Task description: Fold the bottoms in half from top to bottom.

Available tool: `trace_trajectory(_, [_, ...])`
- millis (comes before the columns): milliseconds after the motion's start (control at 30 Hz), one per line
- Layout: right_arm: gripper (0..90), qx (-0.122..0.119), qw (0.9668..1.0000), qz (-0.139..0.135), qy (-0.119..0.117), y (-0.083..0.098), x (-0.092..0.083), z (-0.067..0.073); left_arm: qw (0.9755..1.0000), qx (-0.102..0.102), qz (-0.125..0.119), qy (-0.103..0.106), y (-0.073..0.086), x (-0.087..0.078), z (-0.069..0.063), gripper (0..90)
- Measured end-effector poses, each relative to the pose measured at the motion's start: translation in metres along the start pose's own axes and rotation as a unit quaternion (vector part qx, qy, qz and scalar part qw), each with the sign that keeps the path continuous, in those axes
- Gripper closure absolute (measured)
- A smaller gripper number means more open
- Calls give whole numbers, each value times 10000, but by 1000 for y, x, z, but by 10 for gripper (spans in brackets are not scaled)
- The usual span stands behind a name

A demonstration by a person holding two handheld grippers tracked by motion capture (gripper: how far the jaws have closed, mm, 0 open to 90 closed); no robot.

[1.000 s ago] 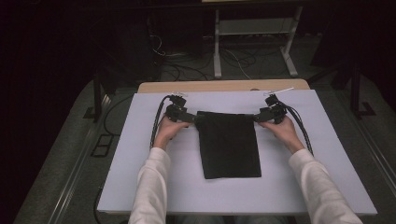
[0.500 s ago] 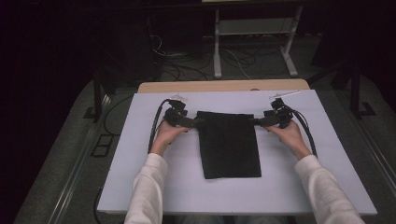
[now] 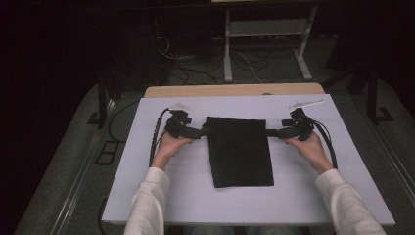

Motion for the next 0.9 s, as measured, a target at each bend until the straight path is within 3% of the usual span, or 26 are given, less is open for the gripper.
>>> trace_trajectory(633, [0, -72, 9996, -246, 89, 17, -38, 19, 9994, 273, -224, -8, 14, -41, -23, 0])
trace_trajectory(900, [0, -168, 9994, -286, -2, 29, -49, 33, 9989, 325, -332, 40, 19, -53, -32, 0])
Point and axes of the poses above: each handheld gripper's, and its own axes: x roughly forward along the jaws, y roughly out of its underside, z roughly to its left, the point moved 6 cm from there along x, roughly forward along the jaws, and after that the axes turned 14 degrees about -z, right-handed, at the moved point
